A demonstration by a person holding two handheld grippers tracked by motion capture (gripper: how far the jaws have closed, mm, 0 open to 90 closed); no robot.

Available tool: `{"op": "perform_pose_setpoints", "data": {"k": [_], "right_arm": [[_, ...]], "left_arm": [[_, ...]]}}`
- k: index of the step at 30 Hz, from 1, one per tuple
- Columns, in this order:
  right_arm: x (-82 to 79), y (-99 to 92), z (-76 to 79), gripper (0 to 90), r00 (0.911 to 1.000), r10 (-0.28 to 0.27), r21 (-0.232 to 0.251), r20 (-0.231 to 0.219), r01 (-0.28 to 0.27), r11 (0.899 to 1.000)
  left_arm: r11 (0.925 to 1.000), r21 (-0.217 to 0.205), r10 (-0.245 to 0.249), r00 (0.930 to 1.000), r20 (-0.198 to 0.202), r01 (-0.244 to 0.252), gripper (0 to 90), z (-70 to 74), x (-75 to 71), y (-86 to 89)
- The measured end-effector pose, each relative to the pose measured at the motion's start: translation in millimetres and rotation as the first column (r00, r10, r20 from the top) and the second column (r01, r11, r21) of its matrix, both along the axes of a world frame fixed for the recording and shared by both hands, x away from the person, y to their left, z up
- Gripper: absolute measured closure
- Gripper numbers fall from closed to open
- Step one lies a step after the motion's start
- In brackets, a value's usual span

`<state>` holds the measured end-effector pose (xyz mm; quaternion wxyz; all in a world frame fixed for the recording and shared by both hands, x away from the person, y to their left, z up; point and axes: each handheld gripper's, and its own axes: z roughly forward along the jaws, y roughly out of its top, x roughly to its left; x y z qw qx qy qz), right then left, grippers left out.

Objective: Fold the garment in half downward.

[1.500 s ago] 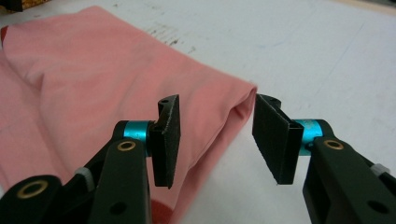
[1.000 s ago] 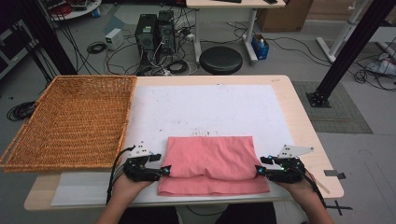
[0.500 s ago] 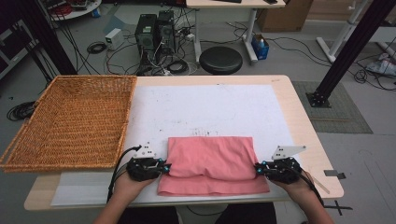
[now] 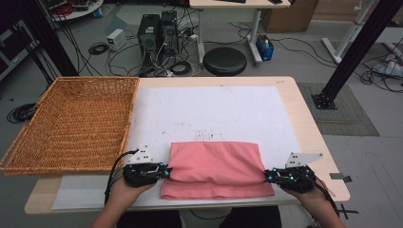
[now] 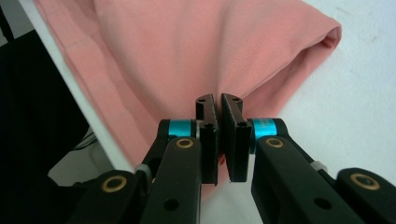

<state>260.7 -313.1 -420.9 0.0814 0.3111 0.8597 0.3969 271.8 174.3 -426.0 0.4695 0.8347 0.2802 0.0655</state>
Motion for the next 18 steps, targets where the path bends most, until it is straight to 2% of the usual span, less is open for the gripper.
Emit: {"op": "perform_pose_setpoints", "data": {"k": [5,7,10,14,15,16,18], "right_arm": [[-11.9,-7.2,-2.8,86.1,1.0000,-0.001,0.020,-0.001,0.001,1.000],[-16.0,-10.4,-7.0,86.1,0.9998,-0.009,0.024,-0.017,0.009,1.000],[-21.4,-12.3,-12.8,86.1,0.9992,-0.011,0.030,-0.039,0.012,0.999],[-27.1,-13.4,-11.5,85.9,0.9996,-0.012,0.040,-0.027,0.013,0.999],[-27.6,-13.6,-11.4,84.6,0.9996,-0.011,0.043,-0.026,0.012,0.999],[-27.4,-13.7,-10.9,79.7,0.9997,-0.016,0.041,-0.016,0.016,0.999],[-24.7,-14.9,-7.6,63.8,0.9993,-0.036,0.042,0.013,0.035,0.998]], "left_arm": [[1.0000,-0.008,-0.002,0.9999,-0.013,0.001,82.2,-7.4,-10.0,5.5],[1.0000,0.001,-0.003,0.9999,-0.016,0.003,82.1,-13.1,-13.1,5.8],[0.9999,-0.014,0.003,0.9998,-0.018,-0.004,82.1,-18.0,-17.9,5.0],[0.9999,-0.011,-0.011,0.9998,-0.014,0.011,81.7,-18.7,-21.0,5.7],[0.9998,-0.014,-0.012,0.9998,-0.012,0.012,79.8,-18.6,-21.7,5.9],[0.9999,-0.008,-0.007,0.9999,-0.008,0.007,73.1,-17.9,-21.8,5.8],[0.9998,0.002,0.017,0.9998,-0.004,-0.017,54.7,-14.8,-19.8,6.1]]}}
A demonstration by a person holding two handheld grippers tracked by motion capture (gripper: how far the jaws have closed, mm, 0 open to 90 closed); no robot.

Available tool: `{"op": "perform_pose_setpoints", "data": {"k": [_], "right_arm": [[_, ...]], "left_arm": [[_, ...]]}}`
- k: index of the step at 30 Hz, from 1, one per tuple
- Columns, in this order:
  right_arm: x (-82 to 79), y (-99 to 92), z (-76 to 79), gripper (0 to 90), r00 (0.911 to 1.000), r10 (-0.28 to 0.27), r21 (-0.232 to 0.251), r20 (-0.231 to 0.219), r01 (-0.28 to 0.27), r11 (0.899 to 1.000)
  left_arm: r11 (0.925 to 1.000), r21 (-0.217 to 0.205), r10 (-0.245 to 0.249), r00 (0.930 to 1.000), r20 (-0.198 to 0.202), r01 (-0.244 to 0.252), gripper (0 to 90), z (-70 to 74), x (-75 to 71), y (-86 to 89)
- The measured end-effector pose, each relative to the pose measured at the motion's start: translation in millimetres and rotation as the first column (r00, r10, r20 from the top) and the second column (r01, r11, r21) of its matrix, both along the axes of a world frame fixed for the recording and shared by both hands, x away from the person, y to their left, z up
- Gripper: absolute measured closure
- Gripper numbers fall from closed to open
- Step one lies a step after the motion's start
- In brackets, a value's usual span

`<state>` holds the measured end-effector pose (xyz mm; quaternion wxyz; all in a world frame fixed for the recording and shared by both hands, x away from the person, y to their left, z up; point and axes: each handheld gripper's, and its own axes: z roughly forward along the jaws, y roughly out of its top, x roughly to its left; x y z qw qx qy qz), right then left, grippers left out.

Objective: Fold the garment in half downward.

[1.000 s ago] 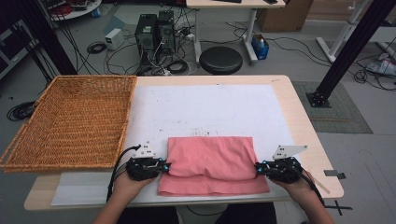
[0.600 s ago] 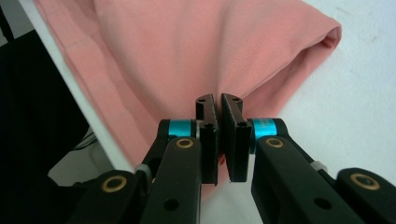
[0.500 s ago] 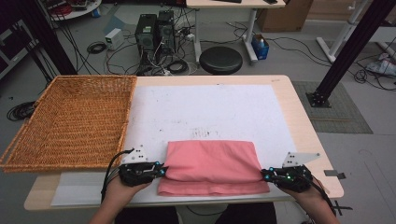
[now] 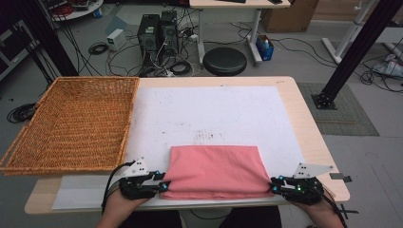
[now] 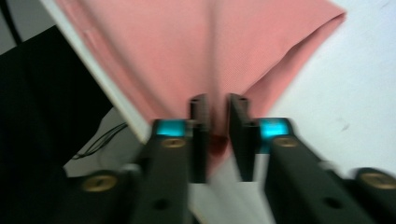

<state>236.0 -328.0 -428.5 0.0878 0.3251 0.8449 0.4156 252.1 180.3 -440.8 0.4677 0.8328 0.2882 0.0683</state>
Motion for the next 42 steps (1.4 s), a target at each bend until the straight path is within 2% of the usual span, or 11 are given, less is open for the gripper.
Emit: {"op": "perform_pose_setpoints", "data": {"k": [1,5,10,16,24,25,27,28,30,34,42], "right_arm": [[2.4,-1.4,3.0,60.2,0.9997,-0.023,0.007,0.008,0.023,1.000],[17.2,-3.6,17.5,53.2,0.9947,-0.080,0.026,0.066,0.078,0.997],[47.3,8.3,26.3,47.7,0.9918,-0.101,0.011,0.078,0.100,0.995],[90.9,25.8,25.0,47.7,0.9967,-0.075,-0.033,0.033,0.076,0.997],[133.7,43.3,-2.6,56.6,0.9960,-0.043,-0.127,-0.078,0.033,0.991],[134.8,44.3,-7.6,60.2,0.9947,-0.033,-0.139,-0.097,0.019,0.990],[132.0,42.3,-9.7,69.8,0.9969,-0.045,-0.137,-0.065,0.035,0.990],[131.4,40.0,-10.0,74.2,0.9961,-0.049,-0.128,-0.073,0.040,0.991],[129.2,36.5,-11.0,82.3,0.9949,-0.052,-0.109,-0.086,0.042,0.993],[124.6,37.8,-10.5,85.6,0.9964,-0.047,-0.114,-0.071,0.039,0.993],[129.9,41.9,3.4,86.3,0.9983,-0.056,-0.098,-0.019,0.054,0.994]], "left_arm": [[0.9998,-0.005,0.020,0.9998,0.006,-0.020,47.9,2.4,1.7,0.9],[0.9958,-0.036,0.085,0.9961,0.022,-0.084,38.9,12.8,15.7,2.7],[0.9933,-0.032,0.111,0.9938,-0.001,-0.111,35.9,17.6,42.2,-6.0],[0.9936,0.036,0.109,0.9929,-0.049,-0.107,35.6,11.2,75.2,-18.3],[0.9820,0.082,0.178,0.9779,-0.109,-0.170,35.6,-1.3,105.6,-24.5],[0.9817,0.081,0.181,0.9772,-0.111,-0.172,36.5,-2.2,106.4,-25.1],[0.9818,0.092,0.177,0.9763,-0.125,-0.166,43.5,-4.7,106.2,-27.3],[0.9801,0.106,0.178,0.9790,-0.098,-0.168,46.4,-4.6,104.8,-28.5],[0.9845,0.091,0.160,0.9808,-0.112,-0.150,59.0,-4.3,104.1,-29.1],[0.9889,0.100,0.119,0.9893,-0.085,-0.110,79.9,-2.6,99.2,-34.2],[0.9851,0.086,0.154,0.9870,-0.047,-0.149,85.0,7.5,98.4,-21.6]]}}
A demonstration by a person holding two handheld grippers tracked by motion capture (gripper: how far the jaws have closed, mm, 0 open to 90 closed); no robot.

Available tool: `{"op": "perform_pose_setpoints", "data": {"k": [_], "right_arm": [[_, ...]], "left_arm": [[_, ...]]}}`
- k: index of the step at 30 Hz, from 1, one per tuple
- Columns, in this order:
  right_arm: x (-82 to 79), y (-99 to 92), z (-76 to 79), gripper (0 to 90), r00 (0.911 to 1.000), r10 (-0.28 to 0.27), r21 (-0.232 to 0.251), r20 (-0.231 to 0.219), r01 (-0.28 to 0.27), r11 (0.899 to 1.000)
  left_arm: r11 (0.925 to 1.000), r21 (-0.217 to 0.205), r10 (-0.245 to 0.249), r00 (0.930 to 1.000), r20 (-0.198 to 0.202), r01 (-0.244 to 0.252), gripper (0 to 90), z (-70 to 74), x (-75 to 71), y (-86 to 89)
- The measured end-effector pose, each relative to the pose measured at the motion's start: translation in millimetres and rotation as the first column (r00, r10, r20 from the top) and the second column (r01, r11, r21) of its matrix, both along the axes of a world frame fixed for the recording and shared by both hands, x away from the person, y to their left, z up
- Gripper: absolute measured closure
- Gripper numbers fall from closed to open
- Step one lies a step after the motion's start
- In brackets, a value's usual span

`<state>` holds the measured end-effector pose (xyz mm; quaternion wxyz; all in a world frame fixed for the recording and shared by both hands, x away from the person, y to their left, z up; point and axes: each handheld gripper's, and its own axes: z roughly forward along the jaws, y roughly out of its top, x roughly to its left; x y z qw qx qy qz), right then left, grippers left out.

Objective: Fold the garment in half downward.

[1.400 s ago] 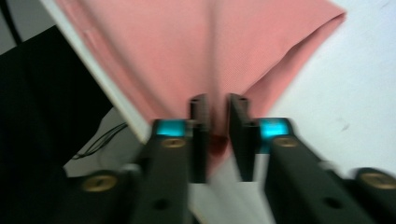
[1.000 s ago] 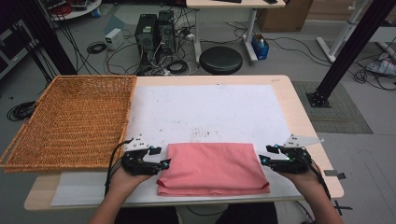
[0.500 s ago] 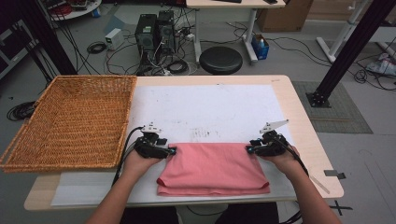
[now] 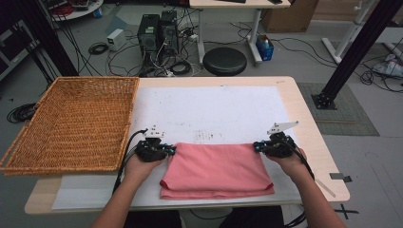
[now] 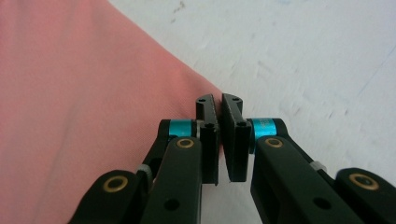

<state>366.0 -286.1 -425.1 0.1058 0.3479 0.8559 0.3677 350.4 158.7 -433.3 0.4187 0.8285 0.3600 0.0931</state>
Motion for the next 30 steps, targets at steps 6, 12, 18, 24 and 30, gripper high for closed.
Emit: {"op": "perform_pose_setpoints", "data": {"k": [6,12,18,24,30], "right_arm": [[17.3,6.4,9.9,86.3,0.9995,-0.016,0.013,0.028,0.016,1.000],[27.0,2.0,10.2,84.4,0.9992,-0.033,0.012,0.025,0.032,0.999],[20.2,-9.5,18.6,59.7,0.9951,-0.062,0.064,0.077,0.057,0.996],[2.2,-20.1,25.3,38.8,0.9903,-0.052,0.084,0.129,0.042,0.996],[-21.3,-30.2,38.7,31.4,0.9892,-0.023,0.107,0.145,0.007,0.994]], "left_arm": [[0.9986,-0.010,0.053,0.9983,0.024,-0.053,84.9,2.1,10.9,4.7],[0.9970,-0.011,0.077,0.9958,0.048,-0.077,77.9,4.0,11.6,1.9],[0.9942,-0.033,0.104,0.9932,0.052,-0.103,48.7,13.8,5.0,0.3],[0.9942,-0.074,0.083,0.9936,0.076,-0.078,36.8,31.2,-10.2,-1.3],[0.9980,-0.052,0.042,0.9936,0.105,-0.036,31.9,47.6,-25.1,1.3]]}}
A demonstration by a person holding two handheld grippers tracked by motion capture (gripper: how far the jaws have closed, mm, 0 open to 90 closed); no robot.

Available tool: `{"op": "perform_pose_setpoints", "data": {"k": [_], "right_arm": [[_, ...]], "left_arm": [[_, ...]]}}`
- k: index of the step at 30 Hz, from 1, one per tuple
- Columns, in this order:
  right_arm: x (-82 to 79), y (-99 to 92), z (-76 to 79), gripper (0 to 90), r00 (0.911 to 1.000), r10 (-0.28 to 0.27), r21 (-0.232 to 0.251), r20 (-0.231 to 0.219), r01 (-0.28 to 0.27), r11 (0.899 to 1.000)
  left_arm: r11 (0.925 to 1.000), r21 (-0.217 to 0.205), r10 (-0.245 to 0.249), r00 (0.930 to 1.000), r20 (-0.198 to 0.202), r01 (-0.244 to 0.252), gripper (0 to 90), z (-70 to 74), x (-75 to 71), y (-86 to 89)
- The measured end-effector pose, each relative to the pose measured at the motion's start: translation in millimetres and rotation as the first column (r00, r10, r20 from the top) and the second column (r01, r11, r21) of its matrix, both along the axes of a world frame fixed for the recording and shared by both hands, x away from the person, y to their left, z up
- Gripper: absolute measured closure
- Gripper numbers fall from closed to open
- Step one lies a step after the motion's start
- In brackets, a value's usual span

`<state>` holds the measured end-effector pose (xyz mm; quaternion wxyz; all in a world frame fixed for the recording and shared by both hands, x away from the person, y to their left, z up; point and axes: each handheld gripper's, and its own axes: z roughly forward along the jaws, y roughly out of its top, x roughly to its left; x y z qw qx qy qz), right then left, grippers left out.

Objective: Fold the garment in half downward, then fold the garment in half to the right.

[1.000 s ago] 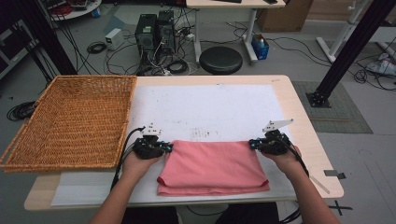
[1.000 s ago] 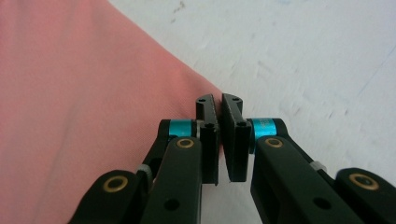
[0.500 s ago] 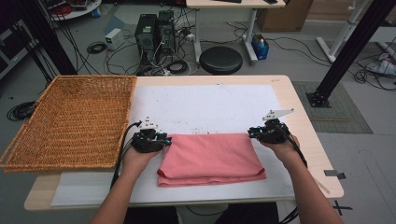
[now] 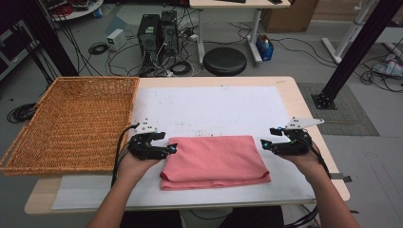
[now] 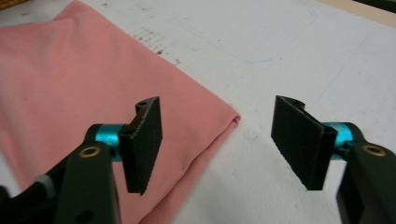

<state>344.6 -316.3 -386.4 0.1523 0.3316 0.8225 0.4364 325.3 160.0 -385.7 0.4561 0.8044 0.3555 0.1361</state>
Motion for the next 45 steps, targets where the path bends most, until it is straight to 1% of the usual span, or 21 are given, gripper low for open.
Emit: {"op": "perform_pose_setpoints", "data": {"k": [1,4,5,9,10,12,16,21,23,25,28,29,32,34,36,37,39,43,45], "right_arm": [[-4.0,-1.1,1.5,31.2,1.0000,0.004,-0.001,-0.003,-0.004,1.000],[-15.1,-3.8,5.0,28.9,0.9998,0.018,0.002,-0.002,-0.018,1.000],[-18.8,-4.3,5.8,28.2,0.9999,0.017,0.006,-0.003,-0.017,1.000],[-30.5,-4.4,6.9,25.5,0.9992,0.040,0.024,0.000,-0.040,0.999],[-32.9,-4.3,6.6,25.1,0.9990,0.045,0.032,-0.003,-0.044,0.998],[-35.6,-4.5,5.4,24.3,0.9986,0.053,0.038,-0.001,-0.052,0.998],[-39.0,-5.4,5.2,21.7,0.9992,0.040,0.053,-0.001,-0.040,0.998],[-39.7,-5.7,9.0,21.6,0.9993,0.037,0.052,0.006,-0.037,0.998],[-38.8,-5.9,10.2,21.6,0.9992,0.039,0.050,0.007,-0.040,0.998],[-38.5,-6.4,12.0,21.6,0.9994,0.032,0.055,0.012,-0.033,0.998],[-36.7,-6.6,13.4,21.6,0.9992,0.035,0.055,0.020,-0.036,0.998],[-35.8,-6.7,13.5,21.6,0.9992,0.036,0.056,0.016,-0.036,0.998],[-33.7,-6.0,13.4,21.6,0.9994,0.032,0.061,0.010,-0.033,0.998],[-31.9,-5.0,13.3,21.6,0.9991,0.040,0.061,0.014,-0.040,0.997],[-30.9,-4.1,13.7,21.6,0.9988,0.046,0.059,0.013,-0.047,0.997],[-30.1,-3.6,13.8,21.6,0.9989,0.046,0.060,0.010,-0.047,0.997],[-28.0,-3.5,13.8,21.6,0.9986,0.051,0.059,0.012,-0.052,0.997],[-25.4,-1.7,14.3,21.6,0.9985,0.052,0.063,0.014,-0.053,0.997],[-22.8,1.9,15.9,21.6,0.9979,0.062,0.060,0.019,-0.063,0.996]], "left_arm": [[1.0000,0.002,-0.008,1.0000,-0.002,0.008,30.4,1.9,-2.2,0.8],[0.9998,0.012,-0.016,0.9998,0.008,0.016,28.8,7.2,-10.0,2.6],[0.9998,0.012,-0.018,0.9998,0.011,0.018,27.5,8.9,-13.1,3.2],[0.9991,0.010,-0.041,0.9987,0.028,0.041,25.9,15.6,-23.6,6.7],[0.9990,0.016,-0.043,0.9985,0.033,0.042,25.3,17.6,-25.5,7.7],[0.9988,0.014,-0.048,0.9979,0.043,0.048,24.5,21.0,-27.6,9.8],[0.9987,0.014,-0.050,0.9974,0.052,0.050,22.7,25.5,-29.3,13.0],[0.9986,0.016,-0.051,0.9973,0.052,0.051,21.0,24.8,-31.5,12.5],[0.9985,0.023,-0.050,0.9977,0.046,0.049,21.1,23.3,-33.6,12.2],[0.9984,0.017,-0.055,0.9977,0.040,0.054,21.1,21.1,-34.6,11.5],[0.9984,0.019,-0.054,0.9981,0.028,0.054,21.0,17.2,-35.8,9.7],[0.9982,0.024,-0.055,0.9981,0.027,0.054,21.0,16.1,-36.2,9.4],[0.9985,0.025,-0.050,0.9986,0.019,0.050,21.0,12.9,-38.2,9.0],[0.9991,0.018,-0.038,0.9992,0.014,0.038,21.1,10.4,-40.2,9.2],[0.9990,0.025,-0.037,0.9993,0.007,0.037,21.1,8.5,-41.1,10.1],[0.9994,0.019,-0.029,0.9996,0.005,0.029,21.1,7.4,-41.9,9.6],[0.9991,0.029,-0.030,0.9996,-0.001,0.030,21.0,6.0,-42.6,9.7],[0.9992,0.034,-0.021,0.9998,-0.005,0.021,21.1,2.4,-45.6,9.5],[0.9990,0.043,-0.014,0.9998,-0.013,0.015,21.1,-2.3,-48.7,9.4]]}}
